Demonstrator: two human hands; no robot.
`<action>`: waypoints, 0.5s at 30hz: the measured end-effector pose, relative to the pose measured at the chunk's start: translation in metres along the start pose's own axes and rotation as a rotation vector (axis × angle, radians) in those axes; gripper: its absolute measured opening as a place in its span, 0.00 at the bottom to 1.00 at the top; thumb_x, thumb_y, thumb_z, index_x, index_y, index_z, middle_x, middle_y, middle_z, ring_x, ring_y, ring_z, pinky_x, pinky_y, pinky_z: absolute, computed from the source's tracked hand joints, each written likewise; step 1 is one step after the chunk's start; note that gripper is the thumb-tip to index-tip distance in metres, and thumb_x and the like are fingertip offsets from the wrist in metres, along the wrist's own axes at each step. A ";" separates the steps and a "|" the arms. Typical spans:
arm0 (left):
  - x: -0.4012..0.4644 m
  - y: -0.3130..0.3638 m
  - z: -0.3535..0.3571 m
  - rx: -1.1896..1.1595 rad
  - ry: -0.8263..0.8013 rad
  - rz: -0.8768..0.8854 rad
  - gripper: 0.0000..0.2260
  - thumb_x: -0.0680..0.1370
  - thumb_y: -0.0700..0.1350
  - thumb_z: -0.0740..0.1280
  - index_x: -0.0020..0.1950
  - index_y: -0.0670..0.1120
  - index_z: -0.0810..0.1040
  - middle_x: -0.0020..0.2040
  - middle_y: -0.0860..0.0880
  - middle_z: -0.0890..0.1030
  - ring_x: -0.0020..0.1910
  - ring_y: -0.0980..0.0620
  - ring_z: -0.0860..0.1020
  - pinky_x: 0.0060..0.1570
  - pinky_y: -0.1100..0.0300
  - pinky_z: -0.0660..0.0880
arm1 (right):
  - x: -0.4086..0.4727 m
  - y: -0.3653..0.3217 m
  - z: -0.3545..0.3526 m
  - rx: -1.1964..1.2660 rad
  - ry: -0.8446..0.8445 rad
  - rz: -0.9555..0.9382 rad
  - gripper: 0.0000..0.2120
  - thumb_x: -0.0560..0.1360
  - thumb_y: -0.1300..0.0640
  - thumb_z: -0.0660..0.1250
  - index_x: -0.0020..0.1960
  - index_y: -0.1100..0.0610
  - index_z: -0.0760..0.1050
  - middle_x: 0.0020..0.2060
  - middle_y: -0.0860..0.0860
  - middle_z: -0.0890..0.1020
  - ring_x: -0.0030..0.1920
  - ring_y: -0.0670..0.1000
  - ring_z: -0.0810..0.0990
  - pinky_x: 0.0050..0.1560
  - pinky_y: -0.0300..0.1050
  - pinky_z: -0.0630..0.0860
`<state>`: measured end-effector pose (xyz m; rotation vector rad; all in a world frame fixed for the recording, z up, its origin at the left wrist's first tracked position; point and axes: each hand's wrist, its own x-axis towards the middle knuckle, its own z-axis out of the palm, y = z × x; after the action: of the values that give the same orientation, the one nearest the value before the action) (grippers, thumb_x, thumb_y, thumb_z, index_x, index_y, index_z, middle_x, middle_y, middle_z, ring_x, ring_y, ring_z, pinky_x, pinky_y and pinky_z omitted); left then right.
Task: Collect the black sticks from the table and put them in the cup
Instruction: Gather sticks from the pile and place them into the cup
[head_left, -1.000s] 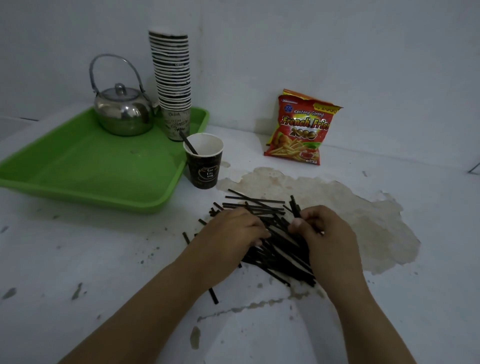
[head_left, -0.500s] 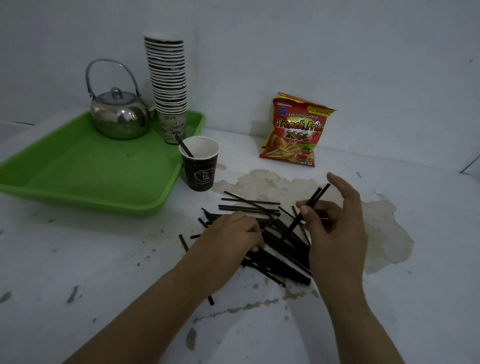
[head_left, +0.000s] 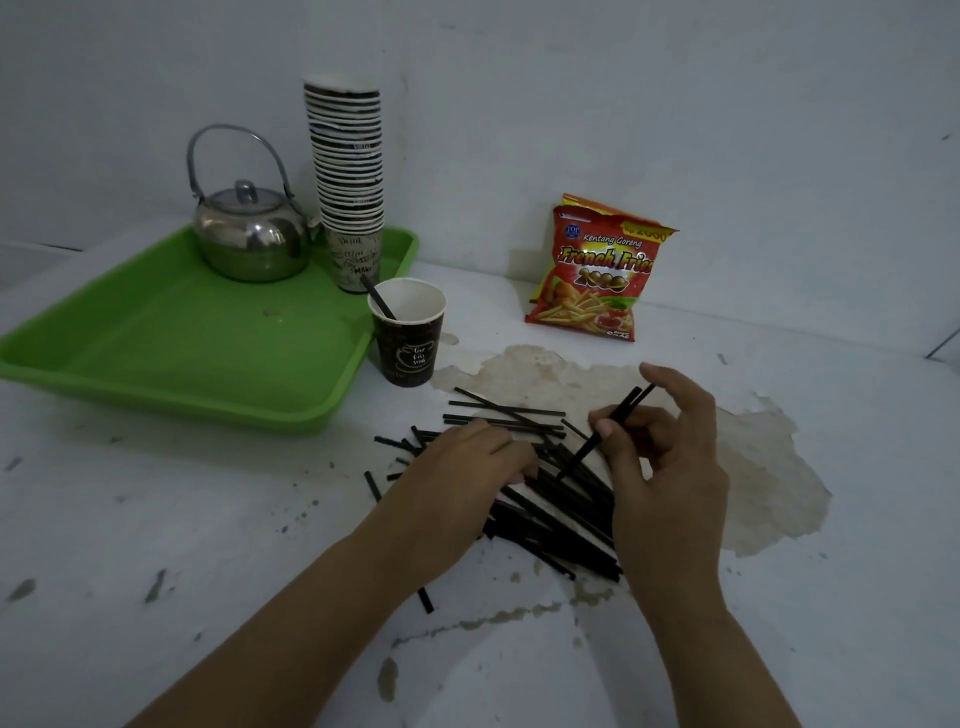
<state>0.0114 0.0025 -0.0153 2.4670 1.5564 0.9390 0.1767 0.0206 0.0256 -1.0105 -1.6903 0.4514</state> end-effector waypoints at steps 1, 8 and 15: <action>0.001 0.003 -0.003 -0.053 0.058 -0.001 0.16 0.67 0.30 0.63 0.51 0.43 0.79 0.42 0.44 0.80 0.41 0.48 0.76 0.42 0.58 0.71 | 0.000 0.001 0.000 0.012 0.003 0.013 0.23 0.74 0.62 0.66 0.60 0.39 0.63 0.41 0.43 0.82 0.42 0.39 0.81 0.42 0.27 0.74; 0.003 0.031 -0.032 -0.411 0.638 -0.157 0.18 0.77 0.32 0.62 0.60 0.51 0.75 0.48 0.49 0.79 0.48 0.57 0.78 0.49 0.68 0.74 | 0.000 -0.002 0.001 0.048 -0.007 0.040 0.21 0.74 0.61 0.66 0.59 0.41 0.63 0.39 0.44 0.83 0.42 0.37 0.80 0.40 0.24 0.72; 0.001 0.034 -0.029 -0.500 0.651 -0.320 0.20 0.76 0.34 0.63 0.66 0.50 0.69 0.48 0.54 0.74 0.47 0.52 0.78 0.50 0.67 0.75 | -0.008 -0.007 0.010 0.025 -0.114 -0.023 0.25 0.74 0.63 0.65 0.56 0.35 0.62 0.39 0.37 0.80 0.42 0.35 0.80 0.39 0.23 0.71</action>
<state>0.0234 -0.0202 0.0216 1.5900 1.5264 1.8948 0.1651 0.0126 0.0220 -0.9620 -1.7914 0.5221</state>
